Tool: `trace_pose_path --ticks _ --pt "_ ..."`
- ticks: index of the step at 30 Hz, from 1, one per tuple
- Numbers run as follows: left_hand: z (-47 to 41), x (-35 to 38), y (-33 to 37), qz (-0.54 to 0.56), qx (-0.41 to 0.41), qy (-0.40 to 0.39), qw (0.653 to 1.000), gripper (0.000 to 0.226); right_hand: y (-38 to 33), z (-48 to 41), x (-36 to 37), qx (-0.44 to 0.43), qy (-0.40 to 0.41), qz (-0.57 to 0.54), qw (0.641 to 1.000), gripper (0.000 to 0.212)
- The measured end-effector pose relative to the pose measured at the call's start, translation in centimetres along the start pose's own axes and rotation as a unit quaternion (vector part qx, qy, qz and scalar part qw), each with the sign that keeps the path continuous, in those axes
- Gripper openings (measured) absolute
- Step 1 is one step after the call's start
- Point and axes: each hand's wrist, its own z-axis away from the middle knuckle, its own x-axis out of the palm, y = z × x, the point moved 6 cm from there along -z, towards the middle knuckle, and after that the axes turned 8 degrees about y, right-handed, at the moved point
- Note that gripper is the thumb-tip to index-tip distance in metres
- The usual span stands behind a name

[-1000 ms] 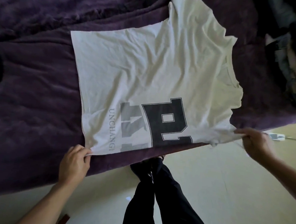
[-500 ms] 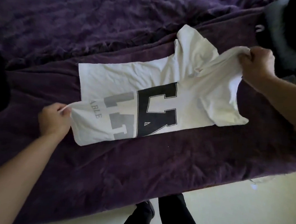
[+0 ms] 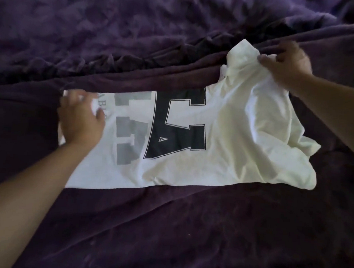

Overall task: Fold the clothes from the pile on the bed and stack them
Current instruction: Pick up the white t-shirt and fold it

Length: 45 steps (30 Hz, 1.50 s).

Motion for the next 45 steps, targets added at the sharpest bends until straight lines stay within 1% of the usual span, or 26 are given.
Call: trace_pose_path --ticks 2,4,5,6,8,9,11,13,15,17,19,21,22,24,26,27,29,30,32,33,35,36,38,41,43,45 --pt "2.5 1.5 4.2 -0.007 0.101 -0.042 0.994 0.032 0.4 -0.2 1.4 0.008 -0.018 -0.005 1.000 0.085" --pt "4.0 3.4 6.8 -0.025 0.150 -0.081 0.985 0.037 0.2 -1.0 2.4 0.031 -0.040 -0.021 0.998 0.095" --pt "4.4 4.3 7.6 -0.029 0.150 -0.102 0.983 0.040 -0.2 -1.2 2.9 0.043 -0.068 -0.037 0.996 0.089" --pt "4.4 5.0 8.1 -0.030 0.141 -0.117 0.983 0.042 -0.6 -1.4 3.3 0.052 -0.103 -0.059 0.992 0.076" --pt "3.8 5.7 8.5 -0.038 0.124 -0.127 0.983 0.040 -1.9 -1.3 3.2 0.037 -0.133 -0.093 0.986 0.040" --pt "3.3 5.7 8.3 -0.050 0.117 -0.127 0.984 0.039 -2.6 -0.9 2.3 0.000 -0.115 -0.100 0.988 0.028" --pt "2.3 5.2 7.0 -0.079 0.089 -0.126 0.985 0.039 -3.6 0.8 -0.2 -0.123 -0.050 -0.105 0.985 0.021" --pt "1.2 4.2 4.8 -0.104 0.041 -0.132 0.985 0.040 -3.5 4.3 -2.4 -0.270 0.007 -0.092 0.958 0.015" --pt "0.4 3.3 2.8 -0.134 0.000 -0.147 0.980 0.043 -2.1 8.9 -3.0 -0.399 -0.006 -0.061 0.915 0.012" --pt "0.2 2.7 3.0 -0.137 -0.002 -0.155 0.978 0.043 0.7 12.9 -1.7 -0.464 -0.059 0.019 0.884 0.025" --pt "0.6 2.5 6.0 -0.093 0.040 -0.147 0.984 0.039 3.9 15.2 0.5 -0.431 -0.131 0.112 0.886 0.023" --pt "1.7 2.5 10.6 -0.024 0.096 -0.137 0.986 0.038 6.2 16.5 1.4 -0.371 -0.169 0.136 0.903 0.020" --pt "2.5 2.4 13.1 0.011 0.128 -0.129 0.983 0.039 6.8 16.9 1.1 -0.349 -0.153 0.107 0.918 0.022" --pt "4.5 2.0 18.3 0.072 0.211 -0.101 0.970 0.039 7.6 16.7 -0.9 -0.288 -0.054 0.037 0.955 0.025" --pt "6.6 1.6 23.0 0.114 0.302 -0.067 0.944 0.041 9.6 15.8 -3.4 -0.142 0.048 0.017 0.989 0.032" --pt "7.8 1.7 24.9 0.123 0.341 -0.063 0.930 0.041 11.0 15.5 -4.1 -0.038 0.056 0.015 0.998 0.045" --pt "10.5 3.0 27.2 0.095 0.398 -0.118 0.905 0.037 13.2 15.6 -3.8 0.150 -0.009 0.011 0.989 0.080" --pt "12.0 4.1 27.4 0.070 0.411 -0.170 0.893 0.038 13.6 15.9 -3.2 0.196 -0.050 0.009 0.979 0.093" --pt "14.4 6.8 26.2 0.045 0.394 -0.283 0.873 0.045 13.2 16.2 -2.1 0.234 -0.103 -0.024 0.967 0.100" --pt "14.9 7.5 25.4 0.053 0.371 -0.325 0.869 0.047 12.6 16.1 -1.6 0.239 -0.118 -0.062 0.962 0.092" --pt "14.6 7.5 24.3 0.130 0.302 -0.353 0.876 0.046 10.6 15.5 -1.4 0.227 -0.118 -0.140 0.957 0.051" --pt "14.0 7.1 23.6 0.180 0.254 -0.351 0.883 0.044 9.4 15.3 -2.0 0.209 -0.107 -0.160 0.959 0.033" --pt "12.4 5.6 21.6 0.237 0.169 -0.310 0.905 0.038 6.6 15.2 -3.5 0.145 -0.088 -0.179 0.969 0.017" --pt "10.9 3.0 16.2 0.246 0.056 -0.241 0.937 0.030 0.7 16.9 -4.4 0.034 -0.092 -0.144 0.985 0.014" --pt "11.0 2.8 13.6 0.231 -0.002 -0.232 0.945 0.028 -1.8 18.2 -3.2 -0.021 -0.108 -0.100 0.989 0.017" --pt "10.8 0.5 8.4 0.230 -0.070 -0.198 0.950 0.026 -7.4 20.3 0.1 -0.082 -0.161 -0.058 0.982 0.014"
